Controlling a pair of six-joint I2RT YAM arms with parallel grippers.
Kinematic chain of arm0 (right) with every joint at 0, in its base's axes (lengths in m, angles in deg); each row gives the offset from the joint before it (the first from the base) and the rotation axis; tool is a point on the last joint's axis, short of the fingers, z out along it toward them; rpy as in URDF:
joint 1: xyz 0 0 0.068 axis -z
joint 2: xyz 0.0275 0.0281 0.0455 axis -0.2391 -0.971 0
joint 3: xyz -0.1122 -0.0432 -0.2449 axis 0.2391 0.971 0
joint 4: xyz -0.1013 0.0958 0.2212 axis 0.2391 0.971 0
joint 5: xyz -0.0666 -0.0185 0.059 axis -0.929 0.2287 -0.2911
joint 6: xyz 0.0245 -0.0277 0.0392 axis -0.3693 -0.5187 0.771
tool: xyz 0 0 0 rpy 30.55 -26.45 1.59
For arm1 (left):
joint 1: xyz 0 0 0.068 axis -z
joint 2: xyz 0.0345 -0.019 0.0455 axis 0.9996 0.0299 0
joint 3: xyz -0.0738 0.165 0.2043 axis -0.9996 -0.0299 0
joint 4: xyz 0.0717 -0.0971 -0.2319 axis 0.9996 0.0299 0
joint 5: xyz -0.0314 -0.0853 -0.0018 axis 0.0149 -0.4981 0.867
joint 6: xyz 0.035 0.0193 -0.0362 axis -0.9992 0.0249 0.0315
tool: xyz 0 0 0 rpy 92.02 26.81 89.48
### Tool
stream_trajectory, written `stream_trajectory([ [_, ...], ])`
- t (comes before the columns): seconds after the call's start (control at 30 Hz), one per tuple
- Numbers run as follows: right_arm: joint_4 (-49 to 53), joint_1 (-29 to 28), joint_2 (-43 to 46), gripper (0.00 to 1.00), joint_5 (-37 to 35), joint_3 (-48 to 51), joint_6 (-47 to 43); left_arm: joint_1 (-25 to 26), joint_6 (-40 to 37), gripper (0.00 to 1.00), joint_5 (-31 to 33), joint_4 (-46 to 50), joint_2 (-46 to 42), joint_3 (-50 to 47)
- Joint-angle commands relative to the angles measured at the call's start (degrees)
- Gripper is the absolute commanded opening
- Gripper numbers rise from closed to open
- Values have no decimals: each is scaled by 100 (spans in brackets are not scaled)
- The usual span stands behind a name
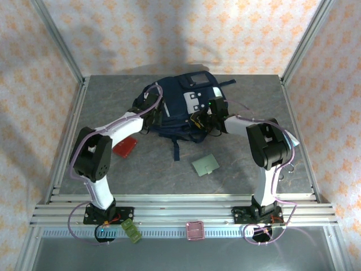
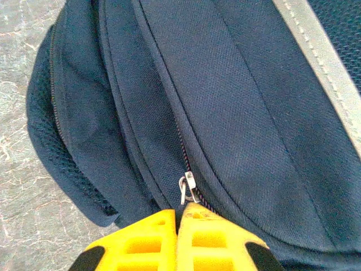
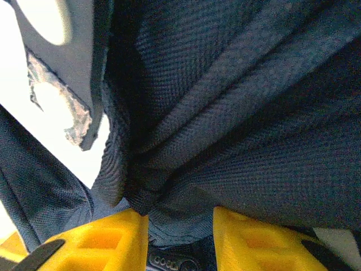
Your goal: Pack the student bag
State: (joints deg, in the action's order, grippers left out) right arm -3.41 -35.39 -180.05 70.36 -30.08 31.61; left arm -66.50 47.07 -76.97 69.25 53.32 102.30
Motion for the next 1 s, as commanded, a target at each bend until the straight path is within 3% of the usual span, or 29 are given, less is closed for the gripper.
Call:
stream_trajectory([
  [0.0, 232, 223, 52, 35, -378, -231, -172, -113, 114, 0, 244, 155, 280, 40],
  [0.43, 96, -198, 1320, 49, -96, 441, 148, 680, 64, 0, -1780, -177, 748, 244],
  [0.67, 64, -278, 1509, 53, -191, 853, 641, 1292, 451, 0, -2135, -467, 649, 196],
  [0.97, 94, -393, 1901, 54, -539, 1372, 819, 1486, 483, 0, -1634, -394, 0, 19],
])
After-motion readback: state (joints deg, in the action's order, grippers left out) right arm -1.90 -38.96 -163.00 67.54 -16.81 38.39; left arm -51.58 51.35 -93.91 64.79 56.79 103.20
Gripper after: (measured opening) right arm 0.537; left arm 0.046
